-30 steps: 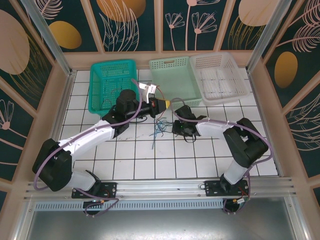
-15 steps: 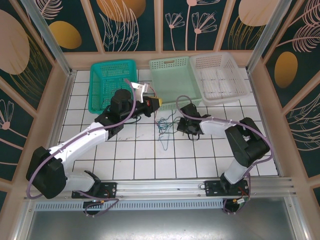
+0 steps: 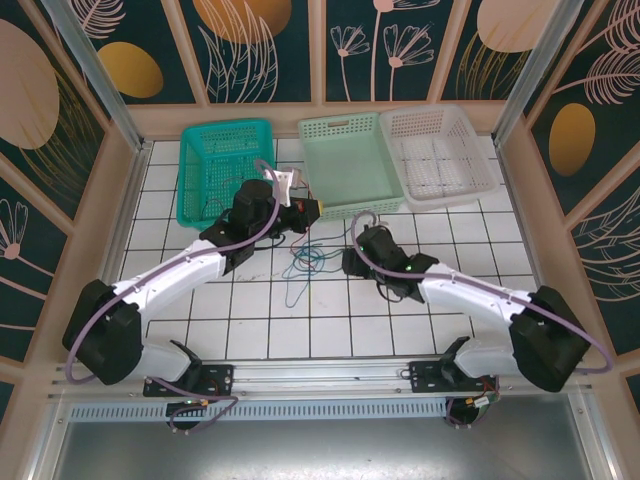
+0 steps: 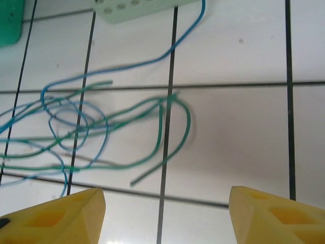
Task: Untangle the cables
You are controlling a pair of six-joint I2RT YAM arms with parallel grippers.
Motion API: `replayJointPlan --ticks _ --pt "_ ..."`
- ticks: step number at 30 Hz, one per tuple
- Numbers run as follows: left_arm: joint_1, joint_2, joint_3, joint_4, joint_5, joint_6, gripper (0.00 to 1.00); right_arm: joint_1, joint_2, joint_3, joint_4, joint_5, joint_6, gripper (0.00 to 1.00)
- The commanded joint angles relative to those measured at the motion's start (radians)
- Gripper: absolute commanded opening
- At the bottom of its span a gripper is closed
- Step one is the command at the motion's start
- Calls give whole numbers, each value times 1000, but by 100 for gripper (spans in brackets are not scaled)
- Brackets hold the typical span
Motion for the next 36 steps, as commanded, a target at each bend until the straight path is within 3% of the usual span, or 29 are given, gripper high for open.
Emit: replayJointPlan --ticks 1,10,14,24,36 --pt "5 22 55 1 -8 -45 0 20 -12 -48 27 20 -75 69" --pt "8 27 68 22 42 -61 0 68 124 13 101 56 -328 73" --pt "12 30 60 50 58 -97 0 69 147 15 200 -9 -400 73" --pt "29 33 43 121 94 -175 0 93 218 21 382 -114 -478 74" --pt "42 57 29 225 175 -272 0 84 350 47 555 -56 -564 73"
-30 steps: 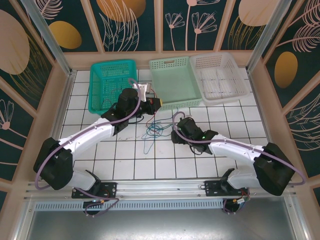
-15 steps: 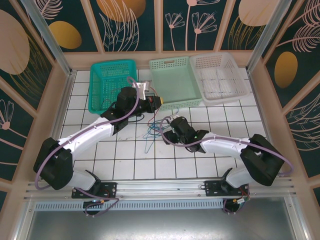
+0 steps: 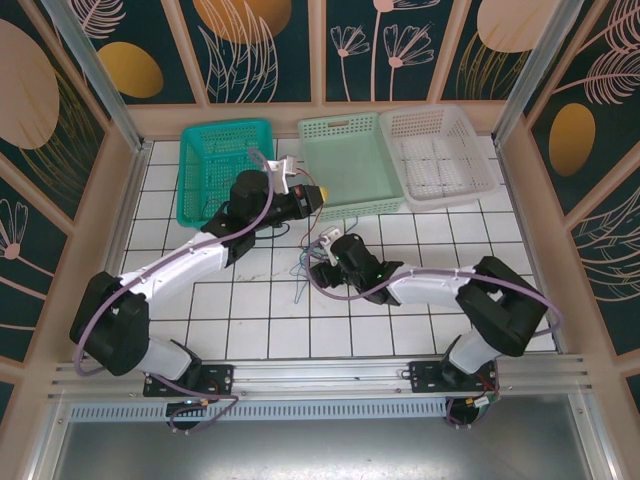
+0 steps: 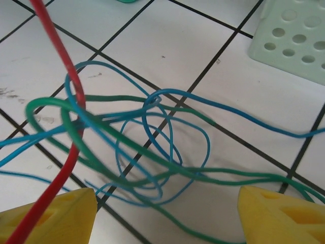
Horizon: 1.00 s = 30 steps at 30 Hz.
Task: Untangle the cables
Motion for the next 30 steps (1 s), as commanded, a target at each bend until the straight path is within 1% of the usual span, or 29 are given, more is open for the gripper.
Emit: replayJointPlan --ticks 1,3,5,8,9,11,12,14,17,20,22,26,27,30 --pt "4 7 -30 104 53 -61 0 -13 61 44 98 9 -51 72" --pt "7 11 -43 129 66 -82 0 -16 94 61 107 10 -67 69" --pt "6 10 -48 140 76 -93 0 -24 107 61 128 20 -73 64" --pt "7 7 -53 139 84 -94 0 -31 89 43 156 33 -87 45" --pt "10 7 -54 138 86 -93 0 -35 78 41 157 32 -93 36" --pt "18 7 -57 133 92 -93 0 -37 63 36 140 31 -104 23" --pt "27 7 -58 125 93 -88 0 -37 54 33 126 29 -107 17" --pt "44 0 -52 87 84 -69 0 -35 33 18 96 25 -107 11" --pt "77 -19 -20 -28 38 4 0 -33 -26 -33 66 25 -88 9" --pt "92 -19 58 -200 -43 124 0 -27 -100 -81 25 42 -76 7" --pt "94 -11 98 -283 -98 188 0 -26 -143 -104 -5 50 -69 6" --pt "96 -6 141 -375 -215 254 0 -28 -180 -132 -85 70 -61 4" --pt "96 -8 152 -398 -245 269 0 -29 -184 -138 -98 86 -54 1" --pt "96 -17 183 -453 -312 303 0 -45 -186 -133 -100 87 -31 1"
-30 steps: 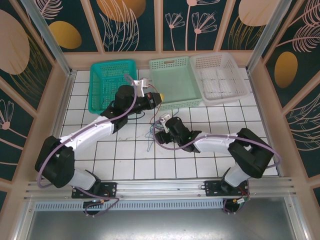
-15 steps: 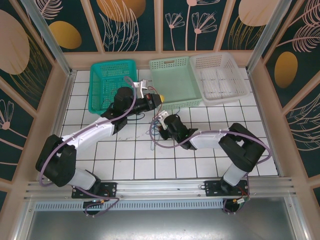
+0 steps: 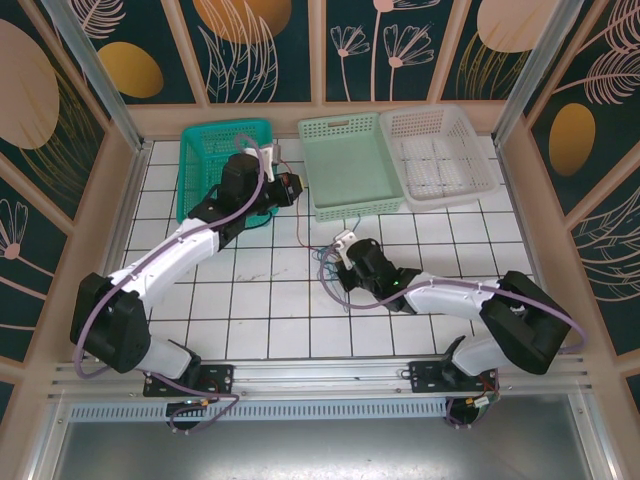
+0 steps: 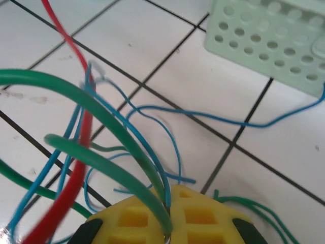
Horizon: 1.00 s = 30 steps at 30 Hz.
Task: Untangle the cables
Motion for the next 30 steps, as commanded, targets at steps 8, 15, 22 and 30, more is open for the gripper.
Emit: replayJointPlan --ticks 8,15,22,30 --pt "5 -33 45 -223 -283 132 0 -42 -87 -65 -51 -4 126 0" --pt "4 -50 74 -203 -227 121 0 -66 76 40 -150 -20 182 4" --pt "4 -71 103 -209 -244 121 0 -71 140 151 -210 -2 240 70" --pt "4 -116 27 -16 -266 -31 0 -107 8 232 -334 -82 433 87"
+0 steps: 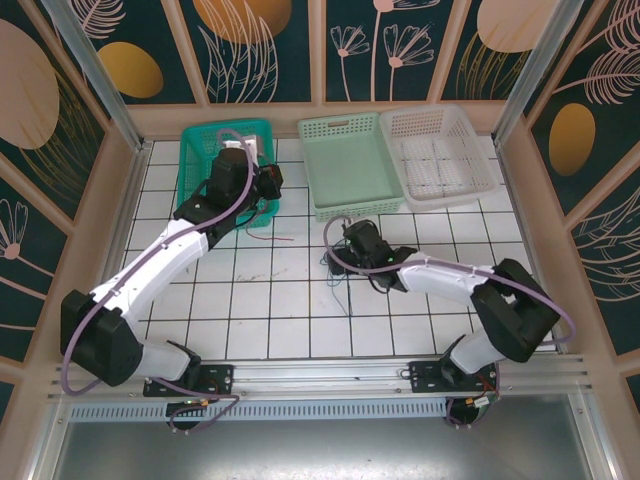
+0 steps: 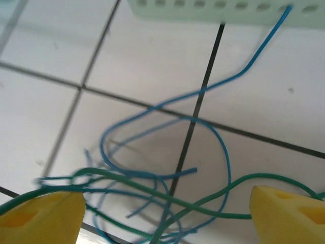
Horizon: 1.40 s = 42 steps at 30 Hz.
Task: Untangle the cables
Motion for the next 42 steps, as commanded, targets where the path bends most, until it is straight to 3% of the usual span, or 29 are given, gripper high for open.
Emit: replayJointPlan --ticks 1,10,14,16,21,26,32,42 --pt "3 -38 -36 140 -21 -96 0 -15 -78 41 -61 -73 125 88" --pt "3 -77 -105 332 -78 -251 0 -32 -224 -4 65 -172 242 91" --pt "4 -65 -97 338 -75 -269 0 -39 -135 81 -162 -133 193 91" --pt "3 -62 -94 334 -81 -276 0 -18 -132 97 -187 -92 182 91" --pt "4 -71 -109 353 -99 -304 0 -10 -259 -1 36 -100 257 90" --pt "4 -68 -132 375 -124 -362 0 19 -281 -49 217 -139 319 85" --pt "3 -41 -129 413 -88 -416 0 42 -221 -47 317 -187 335 83" --pt "-1 -47 -172 477 -36 -508 0 47 -7 107 450 -149 357 83"
